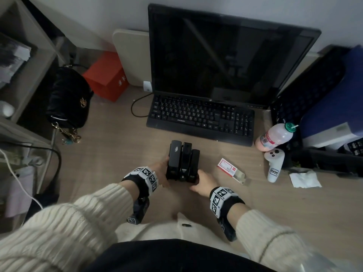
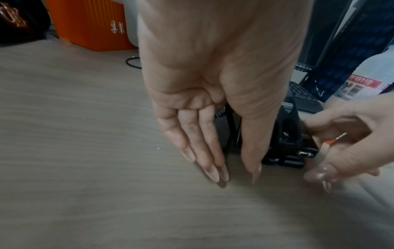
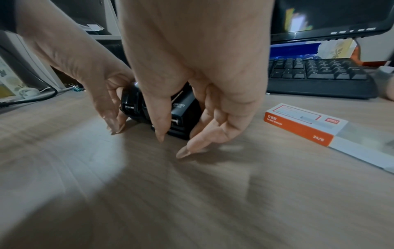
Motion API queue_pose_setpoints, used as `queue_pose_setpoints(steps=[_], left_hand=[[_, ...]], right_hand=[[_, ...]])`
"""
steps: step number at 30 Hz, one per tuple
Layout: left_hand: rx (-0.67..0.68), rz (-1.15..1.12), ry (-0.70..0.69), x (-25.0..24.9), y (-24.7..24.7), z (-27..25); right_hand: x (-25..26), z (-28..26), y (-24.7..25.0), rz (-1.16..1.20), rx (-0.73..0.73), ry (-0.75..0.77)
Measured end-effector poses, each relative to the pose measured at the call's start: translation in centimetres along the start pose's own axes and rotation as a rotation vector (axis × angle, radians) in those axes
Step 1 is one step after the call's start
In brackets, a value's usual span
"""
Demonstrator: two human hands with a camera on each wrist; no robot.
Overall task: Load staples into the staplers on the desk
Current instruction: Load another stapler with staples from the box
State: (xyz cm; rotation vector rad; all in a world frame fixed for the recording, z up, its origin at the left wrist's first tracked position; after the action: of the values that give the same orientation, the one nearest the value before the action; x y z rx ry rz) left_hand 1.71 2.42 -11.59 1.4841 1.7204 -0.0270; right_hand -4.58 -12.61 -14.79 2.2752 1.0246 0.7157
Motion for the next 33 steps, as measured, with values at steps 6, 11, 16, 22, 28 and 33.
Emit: queue_pose_setpoints(steps=[6, 11, 16, 22, 28, 33], left_hand=[[0.038, 0.04, 0.053, 1.9, -0.3, -0.2], [-0.031, 0.104, 0.108, 2.9, 1.2, -0.2], [-0.117, 0.058, 0.111, 2.9, 2.0, -0.3], [-0.121, -0.019, 0.114, 3.8, 1.3, 0.5], [-0.156, -0.031, 0.128, 4.5, 1.6, 1.2], [-0.134, -0.039, 0.096, 3.8, 1.3, 1.1]], right_hand=[[-0.6, -0.8, -0.3, 0.004, 0.065, 0.01], [-2.0, -1.7, 2.5, 0.095, -0.09, -0.011], [-4.0, -2.1, 6.2, 0.18, -0.328, -0.049], [-9.2, -0.1, 6.5, 0.15, -0.36, -0.232], [-10.3, 1.0, 5.5, 0.173, -0.312, -0.272], [-8.5, 0.8, 4.9, 0.037, -0.281, -0.231]])
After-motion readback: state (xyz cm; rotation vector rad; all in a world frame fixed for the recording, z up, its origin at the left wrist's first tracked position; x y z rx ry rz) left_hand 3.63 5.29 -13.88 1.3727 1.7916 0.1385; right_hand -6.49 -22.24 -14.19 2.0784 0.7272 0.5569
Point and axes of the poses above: each hand's wrist, its own z-axis towards the middle knuckle, its own y-axis out of the back of the hand, x = y × z, the point moved 9 cm from there along z, towards the middle knuckle, and after that the axes turned 8 degrees about -y, right-handed, at the moved point
